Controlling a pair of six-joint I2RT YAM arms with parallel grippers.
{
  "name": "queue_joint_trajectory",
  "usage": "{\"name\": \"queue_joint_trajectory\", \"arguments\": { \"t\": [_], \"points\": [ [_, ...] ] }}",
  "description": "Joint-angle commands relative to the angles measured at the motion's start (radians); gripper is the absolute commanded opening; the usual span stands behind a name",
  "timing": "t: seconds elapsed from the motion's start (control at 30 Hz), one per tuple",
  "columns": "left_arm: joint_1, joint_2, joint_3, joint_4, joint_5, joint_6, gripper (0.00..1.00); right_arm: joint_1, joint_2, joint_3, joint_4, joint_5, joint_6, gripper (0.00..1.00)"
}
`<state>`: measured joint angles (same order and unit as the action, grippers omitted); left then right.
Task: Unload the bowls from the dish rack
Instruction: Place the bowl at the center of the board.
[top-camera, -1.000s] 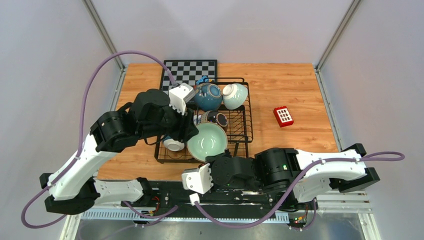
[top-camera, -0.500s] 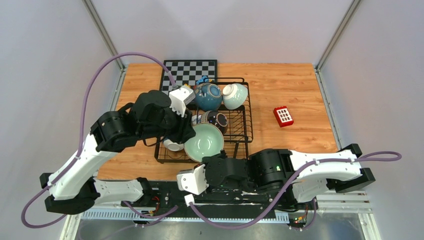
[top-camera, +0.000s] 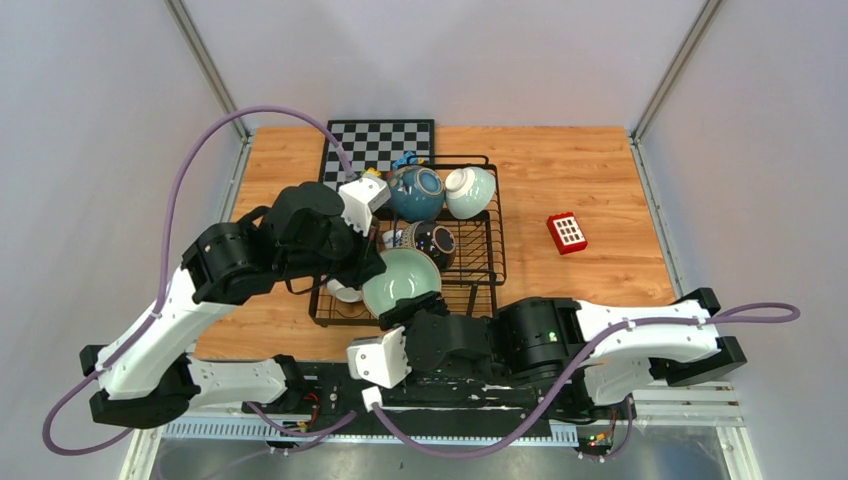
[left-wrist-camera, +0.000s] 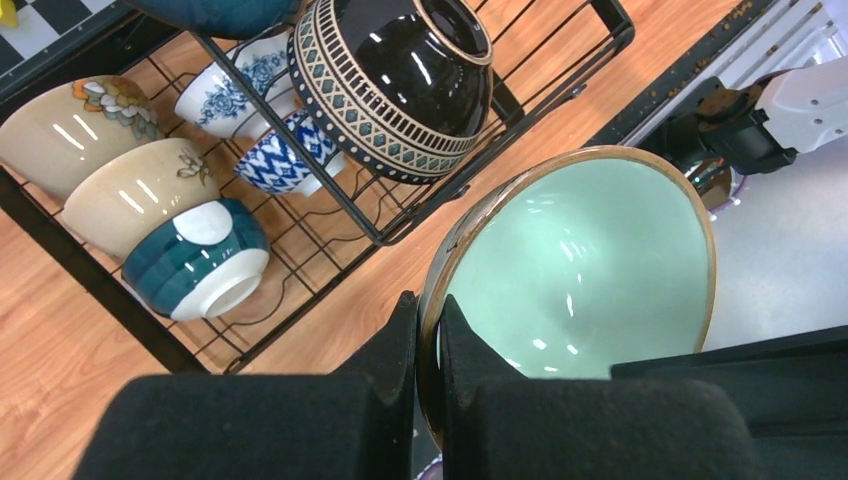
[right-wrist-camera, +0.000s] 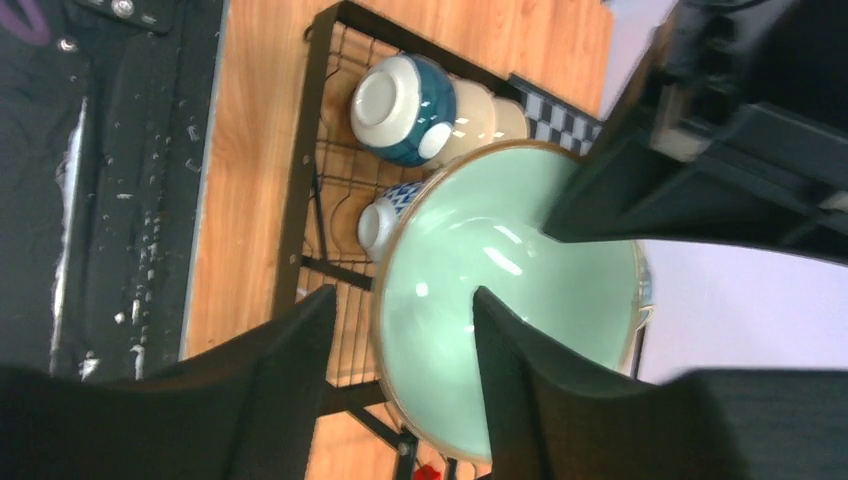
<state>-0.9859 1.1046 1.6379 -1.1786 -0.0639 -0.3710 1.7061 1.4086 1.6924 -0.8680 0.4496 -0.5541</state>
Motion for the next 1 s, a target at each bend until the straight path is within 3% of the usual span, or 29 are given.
{"name": "queue_joint_trajectory", "arguments": {
  "t": [0.0, 0.07, 0.3, 0.37, 0.47, 0.57, 0.97],
  "points": [
    [-0.003, -0.033, -0.001, 0.057, -0.007, -0.013, 0.00, -0.022, -0.019, 0.094, 0.020, -0.027, 0.093, 0.73],
    [-0.003, -0.045, -0.006, 0.089, -0.008, -0.025, 0.00, -0.041, -0.041, 0.117, 0.037, -0.092, 0.150, 0.93],
    [-0.003, -0.066, 0.045, 0.129, -0.126, -0.051, 0.00, -0.120, -0.058, 0.293, 0.075, -0.098, 0.386, 0.97],
    [-0.003, -0.083, 0.053, 0.141, -0.180, -0.062, 0.00, -0.244, -0.060, 0.344, 0.055, -0.114, 0.541, 0.98],
    [-0.003, -0.101, 0.073, 0.143, -0.261, -0.083, 0.00, -0.600, -0.073, 0.358, -0.018, -0.300, 0.802, 0.99],
    [-0.003, -0.107, 0.086, 0.128, -0.333, -0.106, 0.00, -0.767, -0.111, 0.267, -0.021, -0.389, 0.945, 0.98],
    [-0.003, -0.036, 0.100, 0.091, -0.501, -0.203, 0.00, -0.789, -0.211, 0.096, 0.044, -0.306, 1.091, 0.95]
  ]
}}
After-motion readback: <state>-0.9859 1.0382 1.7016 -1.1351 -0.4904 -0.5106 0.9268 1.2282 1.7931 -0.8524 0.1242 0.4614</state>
